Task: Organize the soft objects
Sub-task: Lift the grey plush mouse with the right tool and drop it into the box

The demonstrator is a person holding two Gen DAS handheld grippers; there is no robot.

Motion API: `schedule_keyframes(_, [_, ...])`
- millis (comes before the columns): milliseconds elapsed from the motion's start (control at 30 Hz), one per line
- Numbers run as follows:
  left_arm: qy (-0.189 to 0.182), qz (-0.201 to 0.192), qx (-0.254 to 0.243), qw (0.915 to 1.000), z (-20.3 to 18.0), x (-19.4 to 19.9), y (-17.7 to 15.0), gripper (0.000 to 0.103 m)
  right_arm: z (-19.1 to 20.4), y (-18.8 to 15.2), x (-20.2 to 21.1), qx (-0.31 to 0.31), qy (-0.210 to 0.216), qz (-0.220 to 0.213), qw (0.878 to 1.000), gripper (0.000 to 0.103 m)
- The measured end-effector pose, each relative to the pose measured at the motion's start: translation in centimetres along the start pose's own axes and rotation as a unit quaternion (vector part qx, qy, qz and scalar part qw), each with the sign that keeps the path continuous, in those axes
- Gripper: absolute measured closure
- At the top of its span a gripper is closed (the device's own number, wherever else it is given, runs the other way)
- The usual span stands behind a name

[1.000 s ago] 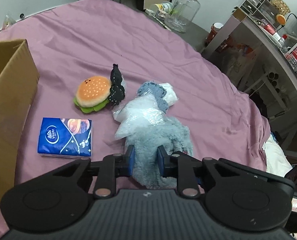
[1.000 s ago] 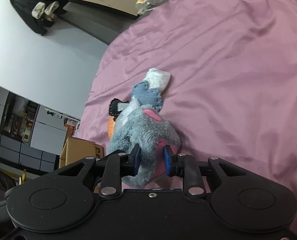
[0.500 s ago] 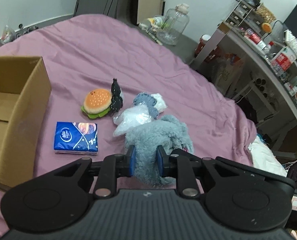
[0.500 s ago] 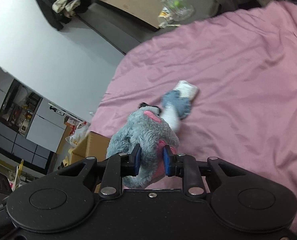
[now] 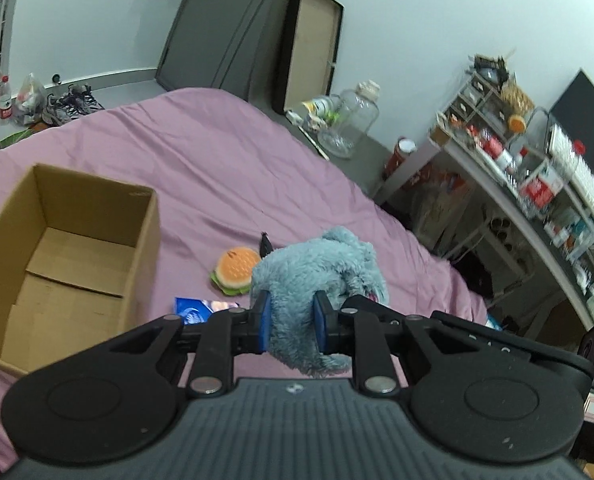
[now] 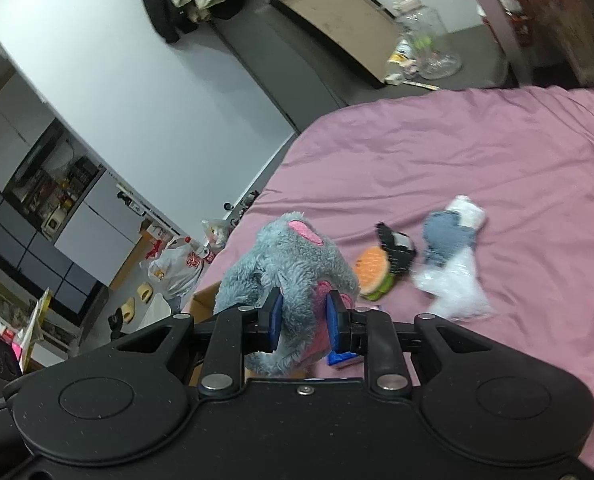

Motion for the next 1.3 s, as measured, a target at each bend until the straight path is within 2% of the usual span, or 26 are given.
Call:
schedule_keyframes(233, [0.003,-0.023,0.028,0.9993,3.5,1.5,2.2,0.082,4.0,-1.1,-2.5,0.020,0.013,0.009,1.000,0.081])
schedule_keyframes(633, [0.042,-0.049,0.073,0.9952,10.3,2.3,4.6,0.082,9.6,-3.4,-7.4,0.054,0.035,0.038,0.997,0.081])
schedule_keyframes(1000, [0.078,-0.049,0.134,0.9866,16.4,0.9,5.5,0.082,11.6,-5.6,-11.6,0.057,0.046,0.081,0.994,0.081])
schedule_keyframes(1300, [0.105,-0.038,0.159,0.9809,19.2,-0.8,5.4,0.082,11.7,-6.5,-13.5,0.057,0.040,0.105,0.992,0.081])
Point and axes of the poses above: each gripper's, at about its wrist camera, not at the fingertips, and x roughly against the way its jaws point, z to its left, y to its top, the point moved 4 cm from there along -x, roughly the way its jaws point, and after that the axes turned 14 degrees about -z, right-handed, at the moved point
